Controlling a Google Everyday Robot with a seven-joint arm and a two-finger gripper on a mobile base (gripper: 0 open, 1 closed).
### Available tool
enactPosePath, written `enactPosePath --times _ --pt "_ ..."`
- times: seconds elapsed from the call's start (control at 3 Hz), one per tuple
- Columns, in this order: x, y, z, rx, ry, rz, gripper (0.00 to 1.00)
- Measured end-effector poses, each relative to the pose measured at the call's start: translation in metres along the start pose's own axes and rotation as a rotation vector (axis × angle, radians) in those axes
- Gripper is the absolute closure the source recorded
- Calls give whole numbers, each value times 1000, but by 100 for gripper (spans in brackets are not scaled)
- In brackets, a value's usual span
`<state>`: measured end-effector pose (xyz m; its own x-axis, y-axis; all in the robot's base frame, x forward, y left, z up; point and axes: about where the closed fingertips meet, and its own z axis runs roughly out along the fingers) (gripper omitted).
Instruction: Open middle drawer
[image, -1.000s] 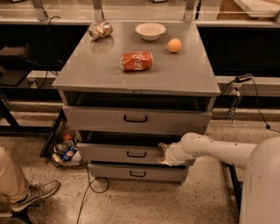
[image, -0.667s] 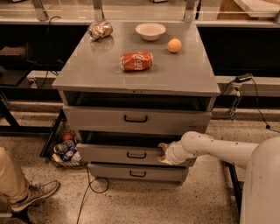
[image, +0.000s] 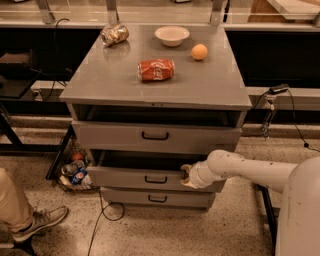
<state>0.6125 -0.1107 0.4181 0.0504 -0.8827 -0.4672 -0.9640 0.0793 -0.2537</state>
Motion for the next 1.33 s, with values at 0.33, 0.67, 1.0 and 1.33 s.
enactPosePath --times 0.33,0.67,1.0,1.33 --pt "-1 -1 -2 0 0 0 61" --pt "-2 -1 -4 0 0 0 37" --pt "-2 -1 -4 -1 0 0 14" --pt "-5 -2 -6 1 -13 -26 0"
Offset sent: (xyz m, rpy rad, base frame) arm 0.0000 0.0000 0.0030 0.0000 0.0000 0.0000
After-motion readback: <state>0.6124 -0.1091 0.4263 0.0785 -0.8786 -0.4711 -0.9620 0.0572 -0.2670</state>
